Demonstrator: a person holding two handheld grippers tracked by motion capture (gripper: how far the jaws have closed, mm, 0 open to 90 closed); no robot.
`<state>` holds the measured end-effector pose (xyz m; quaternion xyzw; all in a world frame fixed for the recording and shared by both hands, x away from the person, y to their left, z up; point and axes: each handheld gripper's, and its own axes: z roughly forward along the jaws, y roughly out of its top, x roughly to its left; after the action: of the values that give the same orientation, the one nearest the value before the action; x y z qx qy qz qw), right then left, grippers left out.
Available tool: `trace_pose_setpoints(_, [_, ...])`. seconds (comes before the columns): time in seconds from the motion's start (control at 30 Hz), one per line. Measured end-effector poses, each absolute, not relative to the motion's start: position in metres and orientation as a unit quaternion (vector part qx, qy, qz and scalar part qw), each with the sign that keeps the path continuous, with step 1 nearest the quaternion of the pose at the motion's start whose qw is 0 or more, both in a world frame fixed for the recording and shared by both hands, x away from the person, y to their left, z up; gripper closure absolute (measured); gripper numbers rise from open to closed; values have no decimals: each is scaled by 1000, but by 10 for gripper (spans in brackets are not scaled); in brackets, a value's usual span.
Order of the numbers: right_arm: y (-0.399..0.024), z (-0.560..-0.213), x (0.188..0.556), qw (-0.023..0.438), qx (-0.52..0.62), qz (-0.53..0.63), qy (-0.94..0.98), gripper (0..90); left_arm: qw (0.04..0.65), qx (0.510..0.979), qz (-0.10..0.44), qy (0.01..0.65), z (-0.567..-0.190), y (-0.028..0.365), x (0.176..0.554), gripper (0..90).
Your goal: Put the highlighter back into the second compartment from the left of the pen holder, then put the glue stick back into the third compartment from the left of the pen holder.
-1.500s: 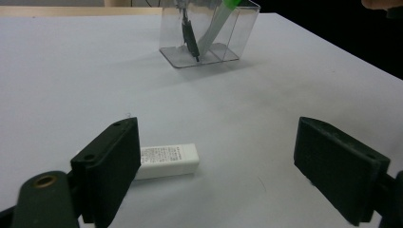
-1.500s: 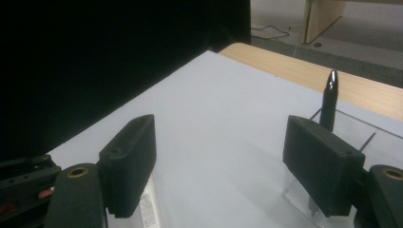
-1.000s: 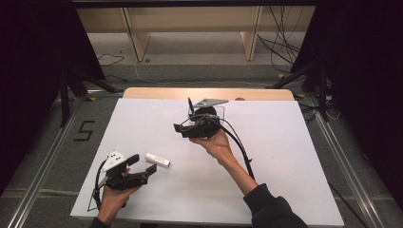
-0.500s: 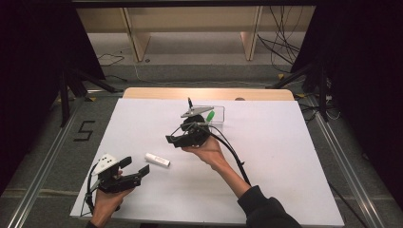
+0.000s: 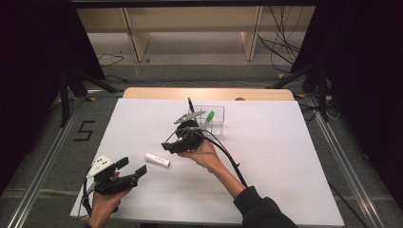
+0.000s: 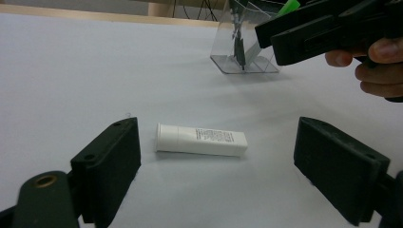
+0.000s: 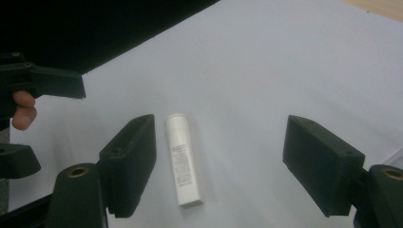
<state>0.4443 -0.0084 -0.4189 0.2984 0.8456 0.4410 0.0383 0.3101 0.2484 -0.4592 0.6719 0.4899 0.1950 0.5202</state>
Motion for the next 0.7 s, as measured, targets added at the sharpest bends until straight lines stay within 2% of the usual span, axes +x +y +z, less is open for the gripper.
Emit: trace_pose_setpoints(0.7, [13, -441, 444, 25, 271, 406, 873, 307, 523, 672, 196, 486, -458, 248, 308, 154])
